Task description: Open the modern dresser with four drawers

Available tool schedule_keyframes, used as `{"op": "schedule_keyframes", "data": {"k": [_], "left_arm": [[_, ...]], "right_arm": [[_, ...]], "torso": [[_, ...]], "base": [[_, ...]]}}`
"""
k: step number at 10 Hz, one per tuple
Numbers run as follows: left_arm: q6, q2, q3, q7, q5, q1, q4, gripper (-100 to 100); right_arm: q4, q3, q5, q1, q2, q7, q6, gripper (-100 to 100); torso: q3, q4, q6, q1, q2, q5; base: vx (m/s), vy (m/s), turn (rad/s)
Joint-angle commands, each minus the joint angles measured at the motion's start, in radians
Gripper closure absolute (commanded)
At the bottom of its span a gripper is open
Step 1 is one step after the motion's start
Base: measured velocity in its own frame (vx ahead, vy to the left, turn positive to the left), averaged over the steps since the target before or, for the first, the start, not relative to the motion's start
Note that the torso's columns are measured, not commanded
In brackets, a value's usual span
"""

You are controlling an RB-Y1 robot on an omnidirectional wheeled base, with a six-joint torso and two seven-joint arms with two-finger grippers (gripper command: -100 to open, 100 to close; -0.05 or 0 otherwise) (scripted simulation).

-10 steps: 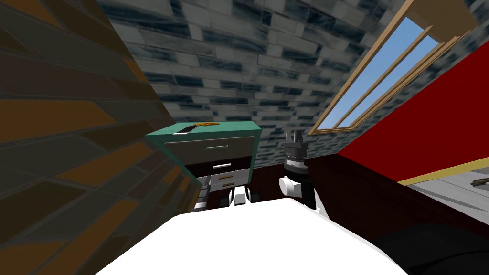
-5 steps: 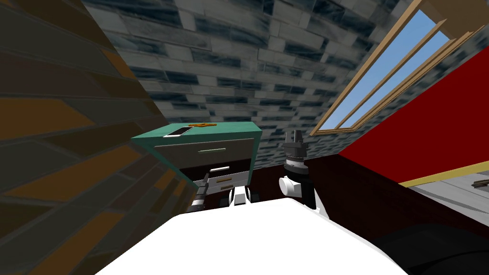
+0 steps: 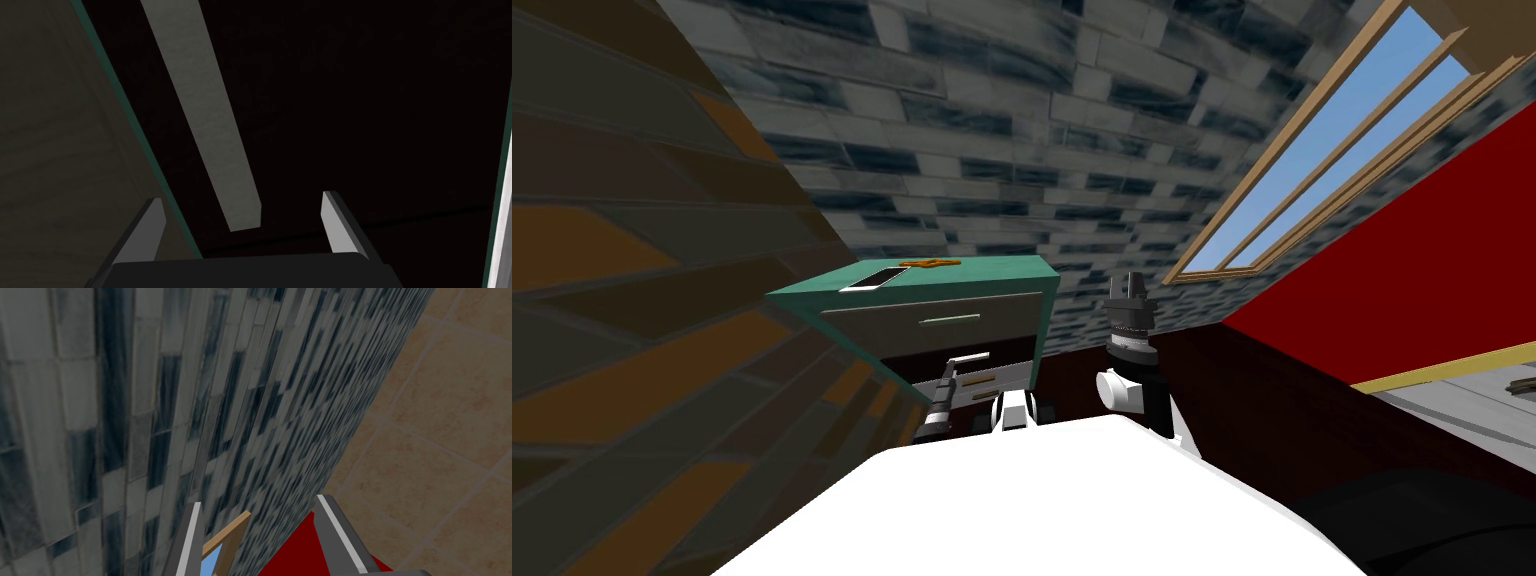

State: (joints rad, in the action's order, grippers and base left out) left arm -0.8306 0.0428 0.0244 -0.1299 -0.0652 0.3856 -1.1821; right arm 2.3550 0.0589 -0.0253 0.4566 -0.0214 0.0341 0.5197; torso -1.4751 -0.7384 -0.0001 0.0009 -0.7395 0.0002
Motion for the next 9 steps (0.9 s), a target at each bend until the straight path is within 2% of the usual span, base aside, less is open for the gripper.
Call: {"op": "schedule_keyframes", "data": {"k": [1, 2, 3, 5, 8, 9], "left_arm": [[0.045, 0.006, -0.004, 0.005, 0.002, -0.006, -0.04, -100], [0.034, 0.004, -0.003, 0.003, 0.002, -0.005, -0.031, -100], [0.009, 0.001, -0.001, 0.001, 0.0, -0.001, -0.008, 100], [0.027, 0.006, 0.005, 0.008, -0.001, 0.016, -0.049, 100], [0.039, 0.011, 0.012, 0.014, -0.004, 0.041, -0.081, 100], [0.037, 0.009, 0.012, 0.012, -0.004, 0.036, -0.072, 100]], "right_arm": [[0.0, 0.0, 0.0, 0.0, 0.0, 0.0, 0.0, 0], [0.0, 0.0, 0.0, 0.0, 0.0, 0.0, 0.0, 0], [0.0, 0.0, 0.0, 0.0, 0.0, 0.0, 0.0, 0], [0.0, 0.0, 0.0, 0.0, 0.0, 0.0, 0.0, 0], [0.0, 0.0, 0.0, 0.0, 0.0, 0.0, 0.0, 0], [0.0, 0.0, 0.0, 0.0, 0.0, 0.0, 0.0, 0]], "torso": [[-0.002, 0.001, 0.0, -0.001, 0.003, 0.0], [-0.003, 0.001, 0.0, -0.001, 0.005, 0.0], [-0.001, 0.001, 0.0, -0.001, 0.002, 0.0], [0.0, 0.002, 0.0, 0.001, 0.002, 0.001], [0.002, -0.001, -0.001, -0.001, -0.004, -0.001], [0.001, -0.001, -0.001, -0.001, -0.002, -0.002]], "base": [[0.073, 0.0, -0.014], [0.032, 0.003, -0.003], [-0.026, -0.004, 0.018], [-0.055, -0.002, 0.005], [-0.174, -0.024, 0.012], [-0.081, -0.012, 0.0]]}}
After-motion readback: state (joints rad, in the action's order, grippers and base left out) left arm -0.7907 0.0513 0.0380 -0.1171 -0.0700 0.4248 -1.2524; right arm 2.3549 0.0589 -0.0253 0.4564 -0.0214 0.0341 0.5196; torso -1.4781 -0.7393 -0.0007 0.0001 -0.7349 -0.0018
